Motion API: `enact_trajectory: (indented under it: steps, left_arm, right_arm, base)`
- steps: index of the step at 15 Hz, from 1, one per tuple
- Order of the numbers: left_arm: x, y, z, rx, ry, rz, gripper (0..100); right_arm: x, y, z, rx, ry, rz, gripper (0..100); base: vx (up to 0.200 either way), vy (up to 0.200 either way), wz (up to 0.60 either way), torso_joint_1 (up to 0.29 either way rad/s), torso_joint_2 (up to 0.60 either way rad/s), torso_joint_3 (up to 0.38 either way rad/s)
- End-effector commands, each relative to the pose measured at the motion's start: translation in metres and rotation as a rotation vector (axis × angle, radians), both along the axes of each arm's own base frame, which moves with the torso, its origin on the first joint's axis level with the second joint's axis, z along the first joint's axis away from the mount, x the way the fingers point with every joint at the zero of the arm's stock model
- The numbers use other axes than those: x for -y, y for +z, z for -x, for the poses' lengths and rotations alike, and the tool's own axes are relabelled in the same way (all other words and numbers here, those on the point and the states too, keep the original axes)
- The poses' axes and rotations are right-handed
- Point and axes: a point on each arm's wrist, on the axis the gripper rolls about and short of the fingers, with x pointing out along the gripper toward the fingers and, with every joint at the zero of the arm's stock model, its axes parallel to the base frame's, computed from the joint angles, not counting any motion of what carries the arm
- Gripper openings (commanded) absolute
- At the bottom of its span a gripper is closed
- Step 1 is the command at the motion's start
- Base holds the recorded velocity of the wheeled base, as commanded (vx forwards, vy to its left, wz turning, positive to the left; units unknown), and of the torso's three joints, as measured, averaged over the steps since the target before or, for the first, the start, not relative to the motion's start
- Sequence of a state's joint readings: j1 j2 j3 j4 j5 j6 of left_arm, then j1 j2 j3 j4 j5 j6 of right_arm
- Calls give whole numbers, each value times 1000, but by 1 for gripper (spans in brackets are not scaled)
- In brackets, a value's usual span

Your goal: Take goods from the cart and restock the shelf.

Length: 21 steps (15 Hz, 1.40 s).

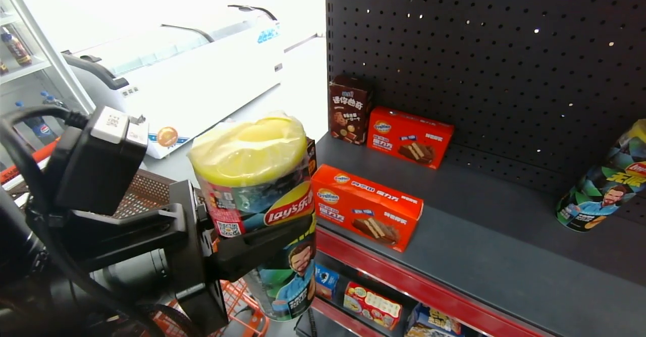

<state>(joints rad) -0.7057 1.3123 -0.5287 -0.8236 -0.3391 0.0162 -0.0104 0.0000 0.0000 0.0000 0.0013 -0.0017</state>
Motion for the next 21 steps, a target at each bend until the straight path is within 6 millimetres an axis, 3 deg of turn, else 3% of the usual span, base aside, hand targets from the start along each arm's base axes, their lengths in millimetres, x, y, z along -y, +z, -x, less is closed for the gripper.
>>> enact_trajectory:
  steps: [1,14,21]
  left_arm:
    - [7,6,-3,11,-30,10,0]
    - [20,12,-6,24,-92,19,0]
    - [17,10,-6,22,-82,15,0]
  right_arm:
    - [0,0,0,0,0,0,100]
    - [0,0,0,0,0,0,100]
    - [0,0,0,0,0,-2,100]
  base:
    - [0,0,-600,7,2,2]
    - [0,0,-600,1,4,3]
    - [0,0,0,0,0,0]
